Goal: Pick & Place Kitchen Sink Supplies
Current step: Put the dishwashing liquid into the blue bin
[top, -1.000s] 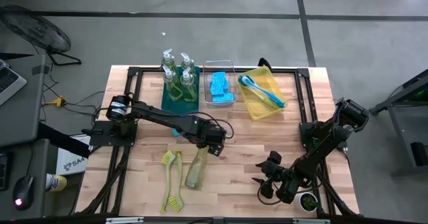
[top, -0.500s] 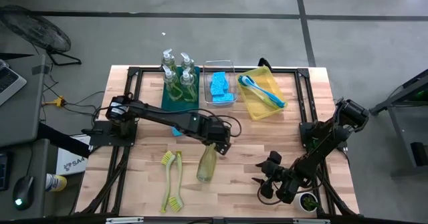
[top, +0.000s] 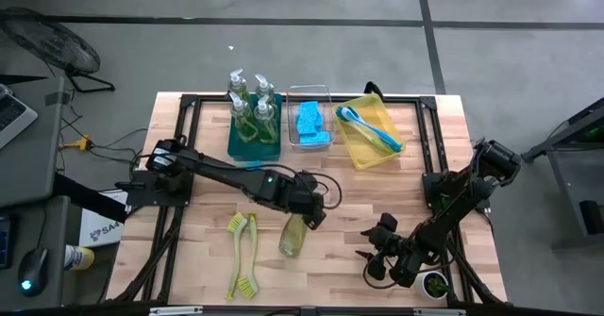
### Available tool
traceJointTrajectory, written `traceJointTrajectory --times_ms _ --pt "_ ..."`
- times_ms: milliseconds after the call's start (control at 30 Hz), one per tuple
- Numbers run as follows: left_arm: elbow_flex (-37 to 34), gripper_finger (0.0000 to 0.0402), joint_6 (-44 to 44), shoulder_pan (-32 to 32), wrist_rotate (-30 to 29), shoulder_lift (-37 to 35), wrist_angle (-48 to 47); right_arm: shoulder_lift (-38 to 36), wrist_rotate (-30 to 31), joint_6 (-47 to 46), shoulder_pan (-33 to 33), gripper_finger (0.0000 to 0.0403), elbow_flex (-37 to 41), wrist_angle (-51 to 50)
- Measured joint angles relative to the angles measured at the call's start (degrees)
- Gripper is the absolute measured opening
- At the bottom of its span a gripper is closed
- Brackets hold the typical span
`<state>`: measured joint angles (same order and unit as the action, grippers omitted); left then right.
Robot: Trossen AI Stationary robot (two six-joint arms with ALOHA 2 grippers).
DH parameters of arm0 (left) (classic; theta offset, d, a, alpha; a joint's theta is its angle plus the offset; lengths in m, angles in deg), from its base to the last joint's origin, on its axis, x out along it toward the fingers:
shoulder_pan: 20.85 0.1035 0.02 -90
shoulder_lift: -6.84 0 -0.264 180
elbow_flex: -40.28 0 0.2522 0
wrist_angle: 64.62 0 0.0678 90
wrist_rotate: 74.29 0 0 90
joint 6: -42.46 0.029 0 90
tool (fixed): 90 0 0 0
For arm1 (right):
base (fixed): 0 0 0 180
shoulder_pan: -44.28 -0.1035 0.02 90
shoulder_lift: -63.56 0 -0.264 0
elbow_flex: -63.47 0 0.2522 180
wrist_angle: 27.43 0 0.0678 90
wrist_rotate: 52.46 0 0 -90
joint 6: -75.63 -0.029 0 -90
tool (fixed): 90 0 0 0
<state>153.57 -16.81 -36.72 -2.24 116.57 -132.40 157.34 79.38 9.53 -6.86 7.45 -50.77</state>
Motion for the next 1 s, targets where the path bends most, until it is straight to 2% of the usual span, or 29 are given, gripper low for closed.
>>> traceJointTrajectory --times_ms 267,533,733,1000 --pt "0.2 0.0279 7.4 -5.8 -7.8 -0.2 0.6 0.0 0.0 -0.2 0.0 0.0279 0.0 0.0" --pt "0.0 0.0279 8.1 -13.7 -23.4 -0.1 -0.4 0.0 0.0 -0.2 0.0 0.0279 0.0 0.0" --pt "-0.1 0.0279 4.1 -16.1 -31.9 0.0 -1.7 0.0 1.1 -1.0 0.0 0.0279 0.0 0.0" --pt "-0.1 0.0279 -4.0 -16.0 -38.0 0.0 -7.4 0.0 1.4 -1.0 0.0 0.0279 0.0 0.3"
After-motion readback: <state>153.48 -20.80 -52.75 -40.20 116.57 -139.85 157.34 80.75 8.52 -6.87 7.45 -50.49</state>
